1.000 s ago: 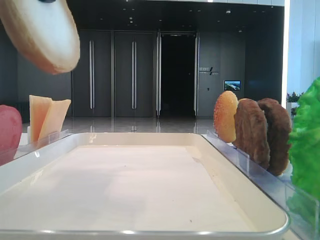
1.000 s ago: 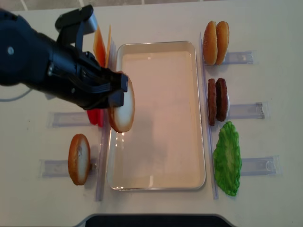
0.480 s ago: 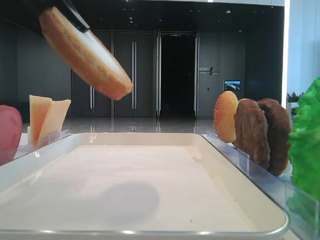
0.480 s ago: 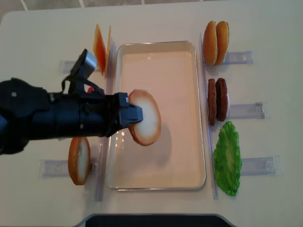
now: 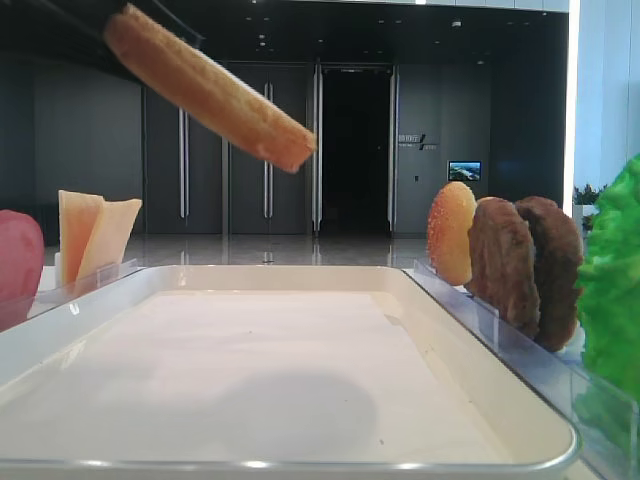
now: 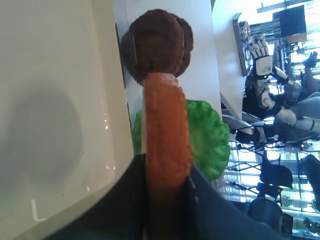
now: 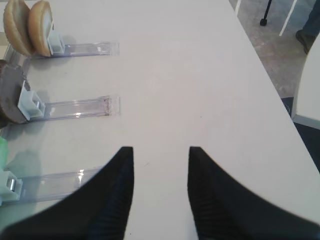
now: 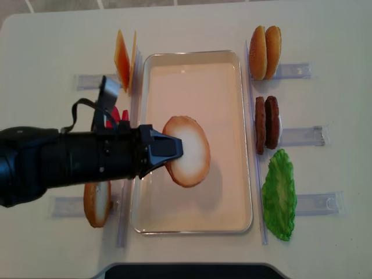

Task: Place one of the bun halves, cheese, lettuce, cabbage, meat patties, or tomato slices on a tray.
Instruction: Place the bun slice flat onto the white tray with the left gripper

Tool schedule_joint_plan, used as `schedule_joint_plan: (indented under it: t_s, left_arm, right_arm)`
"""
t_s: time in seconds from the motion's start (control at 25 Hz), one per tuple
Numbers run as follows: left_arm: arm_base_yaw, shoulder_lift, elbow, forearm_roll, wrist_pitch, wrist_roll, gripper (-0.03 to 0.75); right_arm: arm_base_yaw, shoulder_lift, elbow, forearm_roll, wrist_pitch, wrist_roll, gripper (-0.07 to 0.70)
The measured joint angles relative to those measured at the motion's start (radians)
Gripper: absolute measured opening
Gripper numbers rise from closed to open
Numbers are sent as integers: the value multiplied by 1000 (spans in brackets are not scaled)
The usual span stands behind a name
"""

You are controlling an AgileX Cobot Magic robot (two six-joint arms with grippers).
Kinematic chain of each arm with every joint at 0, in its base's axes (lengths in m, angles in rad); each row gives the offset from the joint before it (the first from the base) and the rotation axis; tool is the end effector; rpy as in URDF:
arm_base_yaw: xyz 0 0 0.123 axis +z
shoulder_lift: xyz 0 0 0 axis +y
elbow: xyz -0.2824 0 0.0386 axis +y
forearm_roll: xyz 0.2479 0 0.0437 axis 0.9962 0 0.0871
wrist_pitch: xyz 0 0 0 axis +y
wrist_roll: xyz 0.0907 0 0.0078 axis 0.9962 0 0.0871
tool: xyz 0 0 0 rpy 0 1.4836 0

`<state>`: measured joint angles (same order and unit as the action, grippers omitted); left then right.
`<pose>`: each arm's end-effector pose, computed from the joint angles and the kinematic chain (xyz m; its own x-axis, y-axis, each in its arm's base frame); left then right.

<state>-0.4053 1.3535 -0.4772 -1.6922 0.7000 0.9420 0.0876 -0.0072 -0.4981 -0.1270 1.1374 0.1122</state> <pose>0.1820 -0.1415 0.2002 -0.9481 -0.1857 -0.2582 0.1217 0.5384 -0.8338 -0.0085 -0.0113 0.2711 -0.5122 0.0135 -0.8588 0.0413 0.9991 -0.0090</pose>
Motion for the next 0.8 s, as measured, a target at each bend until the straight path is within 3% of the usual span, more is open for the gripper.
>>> schedule_joint_plan:
  t_s: [0.24, 0.8]
  left_arm:
    - [0, 97, -1, -1, 17, 47, 126]
    - [0, 311, -153, -9, 17, 167, 126]
  right_arm:
    - [0, 0, 0, 0, 0, 0, 283]
    - [0, 0, 0, 0, 0, 0, 283]
